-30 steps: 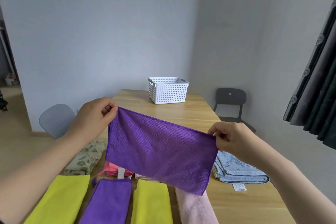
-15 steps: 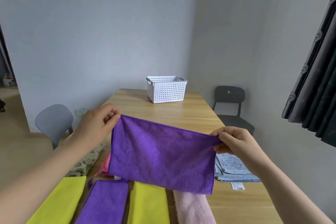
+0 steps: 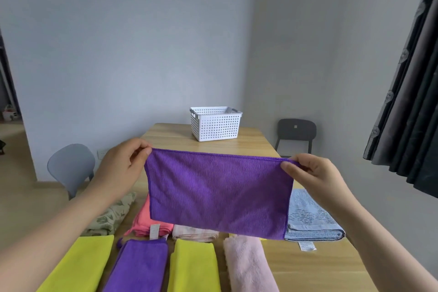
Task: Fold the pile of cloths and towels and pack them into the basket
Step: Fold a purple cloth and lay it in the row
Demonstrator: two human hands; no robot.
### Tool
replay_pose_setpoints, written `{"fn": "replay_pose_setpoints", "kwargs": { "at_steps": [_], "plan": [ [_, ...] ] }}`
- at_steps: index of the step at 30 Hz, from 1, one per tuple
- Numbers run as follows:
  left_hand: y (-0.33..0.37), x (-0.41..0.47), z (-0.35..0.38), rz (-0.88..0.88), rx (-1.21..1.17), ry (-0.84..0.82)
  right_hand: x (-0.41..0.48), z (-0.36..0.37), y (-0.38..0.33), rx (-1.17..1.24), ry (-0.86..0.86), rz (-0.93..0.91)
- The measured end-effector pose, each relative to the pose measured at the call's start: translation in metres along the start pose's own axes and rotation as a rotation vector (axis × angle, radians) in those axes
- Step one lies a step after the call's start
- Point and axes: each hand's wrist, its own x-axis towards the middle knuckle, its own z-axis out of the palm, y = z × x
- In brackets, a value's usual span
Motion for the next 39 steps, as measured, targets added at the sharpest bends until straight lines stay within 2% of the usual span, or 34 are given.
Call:
{"fn": "replay_pose_setpoints", "kwargs": {
  "at_steps": [3,6,8,11,13,15,19,22,26,30,33,37,39],
  "plan": [
    [0.011,-0.004,-0.005,-0.079,-0.248,0.036,-0.006,-0.005,-0.009,0.432,0.079,0.118],
    [0.022,-0.007,-0.012,-0.131,-0.442,0.049,-0.012,-0.006,-0.017,0.656,0.094,0.197],
    [0.027,-0.009,-0.015,-0.155,-0.546,0.040,-0.015,-0.001,-0.020,0.571,0.190,0.224],
    [0.030,-0.021,-0.011,-0.167,-0.592,0.080,-0.031,0.008,-0.025,0.133,0.377,0.044],
    [0.025,-0.032,-0.005,-0.178,-0.553,0.111,-0.043,0.012,-0.029,0.072,0.392,-0.017],
    [0.012,-0.044,0.005,-0.217,-0.444,0.096,-0.048,0.017,-0.021,0.022,0.362,0.006],
    [-0.012,-0.065,0.039,-0.235,-0.065,-0.065,-0.040,0.036,0.021,-0.171,0.210,0.148],
    [-0.029,-0.077,0.069,-0.244,0.091,-0.203,-0.037,0.061,0.061,-0.214,0.068,0.314],
    [-0.037,-0.093,0.098,-0.208,0.303,-0.337,-0.042,0.082,0.100,-0.157,-0.050,0.481],
    [0.008,-0.122,0.111,-0.124,0.113,-0.340,-0.064,0.086,0.114,-0.081,-0.190,0.589],
    [0.022,-0.146,0.129,-0.078,0.162,-0.392,-0.081,0.080,0.116,0.013,-0.147,0.644],
    [0.031,-0.166,0.140,-0.145,0.416,-0.612,-0.096,0.072,0.111,0.132,-0.158,0.726],
    [0.034,-0.174,0.143,-0.129,0.502,-0.670,-0.096,0.068,0.104,0.238,-0.121,0.721]
  ]
}}
